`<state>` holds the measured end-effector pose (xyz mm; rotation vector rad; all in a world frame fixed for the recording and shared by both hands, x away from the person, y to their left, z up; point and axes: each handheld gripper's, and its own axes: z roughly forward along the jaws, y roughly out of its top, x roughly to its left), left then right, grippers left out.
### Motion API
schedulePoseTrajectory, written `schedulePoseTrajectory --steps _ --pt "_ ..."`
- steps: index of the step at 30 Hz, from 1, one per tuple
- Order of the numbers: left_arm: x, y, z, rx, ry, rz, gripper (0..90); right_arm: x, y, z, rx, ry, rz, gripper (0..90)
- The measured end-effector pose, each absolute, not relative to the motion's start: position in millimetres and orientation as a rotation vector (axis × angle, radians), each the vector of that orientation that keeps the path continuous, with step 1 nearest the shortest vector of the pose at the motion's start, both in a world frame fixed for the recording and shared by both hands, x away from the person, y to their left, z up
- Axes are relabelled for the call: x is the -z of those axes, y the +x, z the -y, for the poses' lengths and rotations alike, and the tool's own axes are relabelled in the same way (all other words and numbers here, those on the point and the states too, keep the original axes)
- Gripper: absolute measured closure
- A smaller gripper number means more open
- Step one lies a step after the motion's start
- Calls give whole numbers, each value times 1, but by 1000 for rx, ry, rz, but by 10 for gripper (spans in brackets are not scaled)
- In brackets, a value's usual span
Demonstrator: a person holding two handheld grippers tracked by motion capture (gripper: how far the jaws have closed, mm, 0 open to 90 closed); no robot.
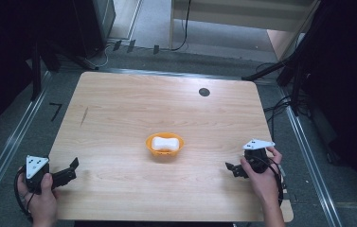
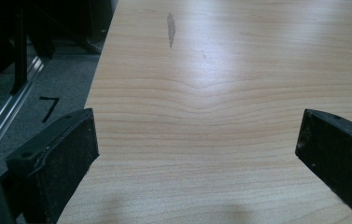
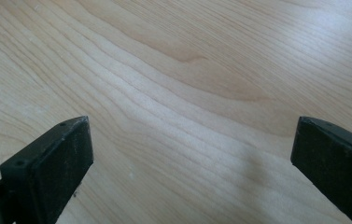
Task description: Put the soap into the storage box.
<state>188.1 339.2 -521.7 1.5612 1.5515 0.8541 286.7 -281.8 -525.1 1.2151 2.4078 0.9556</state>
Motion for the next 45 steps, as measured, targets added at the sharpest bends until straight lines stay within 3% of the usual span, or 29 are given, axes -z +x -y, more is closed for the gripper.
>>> schedulePoseTrajectory --steps 45 --pt "522 189 -340 -847 1550 -1558 0 552 197 375 -1287 1484 -1968 0"
